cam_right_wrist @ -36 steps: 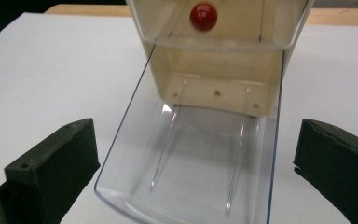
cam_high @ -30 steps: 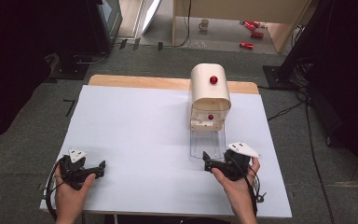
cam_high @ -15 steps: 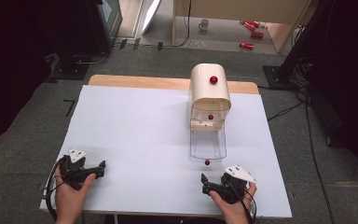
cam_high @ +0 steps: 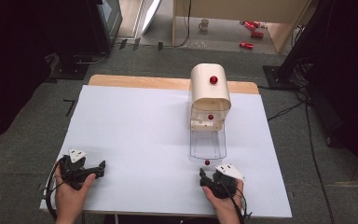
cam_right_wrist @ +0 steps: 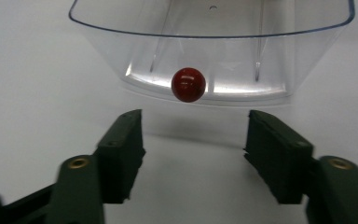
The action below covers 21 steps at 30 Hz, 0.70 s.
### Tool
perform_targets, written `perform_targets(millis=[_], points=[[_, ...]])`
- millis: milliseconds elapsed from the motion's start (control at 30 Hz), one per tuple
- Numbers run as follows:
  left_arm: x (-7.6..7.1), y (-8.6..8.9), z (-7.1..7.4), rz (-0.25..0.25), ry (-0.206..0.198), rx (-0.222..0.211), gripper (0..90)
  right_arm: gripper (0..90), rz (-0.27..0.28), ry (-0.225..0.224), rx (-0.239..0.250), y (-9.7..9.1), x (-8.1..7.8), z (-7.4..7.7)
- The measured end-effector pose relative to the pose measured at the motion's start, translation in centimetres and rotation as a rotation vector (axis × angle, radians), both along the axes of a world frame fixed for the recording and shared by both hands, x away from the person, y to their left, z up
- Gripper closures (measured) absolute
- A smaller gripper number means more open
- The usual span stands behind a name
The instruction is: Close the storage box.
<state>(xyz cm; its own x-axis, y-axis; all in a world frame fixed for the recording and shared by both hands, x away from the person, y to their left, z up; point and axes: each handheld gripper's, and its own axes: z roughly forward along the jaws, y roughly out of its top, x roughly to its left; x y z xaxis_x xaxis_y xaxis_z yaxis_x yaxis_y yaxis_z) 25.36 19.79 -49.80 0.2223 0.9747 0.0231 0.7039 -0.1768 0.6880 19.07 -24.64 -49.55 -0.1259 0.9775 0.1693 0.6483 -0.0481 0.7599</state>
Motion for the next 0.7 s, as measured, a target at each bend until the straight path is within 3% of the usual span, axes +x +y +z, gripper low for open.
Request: perform_targets(millis=[100, 233, 400, 700], points=[[0.0, 0.0, 0.0, 0.0, 0.0, 0.0, 1.5, 58.2, 0.007, -0.009, 0.012, 0.01, 0.25, -0.05], [-0.01, 0.0, 0.0, 0.0, 0.0, 0.0, 1.5, 68.7, 0.019, -0.035, 0.012, 0.16, 0.48, 0.2], [-0.01, 0.0, 0.0, 0.0, 0.0, 0.0, 1.5, 74.1, 0.011, -0.032, 0.024, 0.15, 0.89, 0.2], [0.0, 0.0, 0.0, 0.0, -0.001, 0.0, 1.5, 75.5, 0.009, -0.035, 0.021, 0.13, 0.95, 0.32]])
